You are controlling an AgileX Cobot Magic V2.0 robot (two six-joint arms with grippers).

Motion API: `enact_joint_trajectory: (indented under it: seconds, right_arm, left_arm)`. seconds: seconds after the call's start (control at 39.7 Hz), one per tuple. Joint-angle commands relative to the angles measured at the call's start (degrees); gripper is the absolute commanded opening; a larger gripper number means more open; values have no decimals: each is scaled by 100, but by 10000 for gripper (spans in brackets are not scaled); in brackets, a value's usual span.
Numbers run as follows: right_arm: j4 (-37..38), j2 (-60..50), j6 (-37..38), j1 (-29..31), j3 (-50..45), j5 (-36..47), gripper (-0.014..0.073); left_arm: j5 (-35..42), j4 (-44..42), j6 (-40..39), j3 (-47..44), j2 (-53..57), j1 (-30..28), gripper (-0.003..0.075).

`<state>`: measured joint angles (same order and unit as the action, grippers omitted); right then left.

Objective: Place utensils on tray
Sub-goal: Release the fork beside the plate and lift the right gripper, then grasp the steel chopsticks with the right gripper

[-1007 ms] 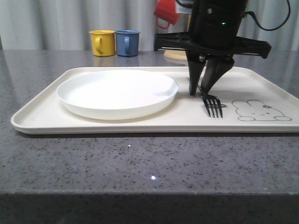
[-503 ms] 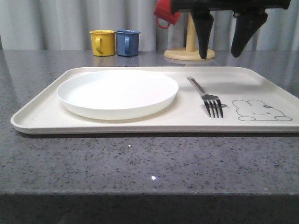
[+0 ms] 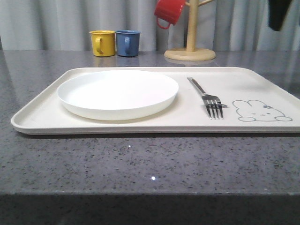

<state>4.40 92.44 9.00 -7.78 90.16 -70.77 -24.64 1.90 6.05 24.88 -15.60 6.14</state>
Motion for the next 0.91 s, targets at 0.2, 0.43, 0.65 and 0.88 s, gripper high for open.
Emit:
enact_joint_trajectory:
  seconds: [0.2,0.43,0.65,0.88]
  right_arm:
    - [174,-486,-485,1151,-1149,-319,371]
    - [79,-283,-515,1183,-1417,95,292]
    - [24,25,-542,1183,-1417,215,312]
    - [-3,258,-611,1183,-1417,276,311]
  left_arm:
    - [429,56,-19,154,-46,42,-18]
    - [429,56,-19,154,-46,42,-18]
    - [429,56,-19,154,-46,42,-18]
    - [429,56,-19,154,-46,42,-18]
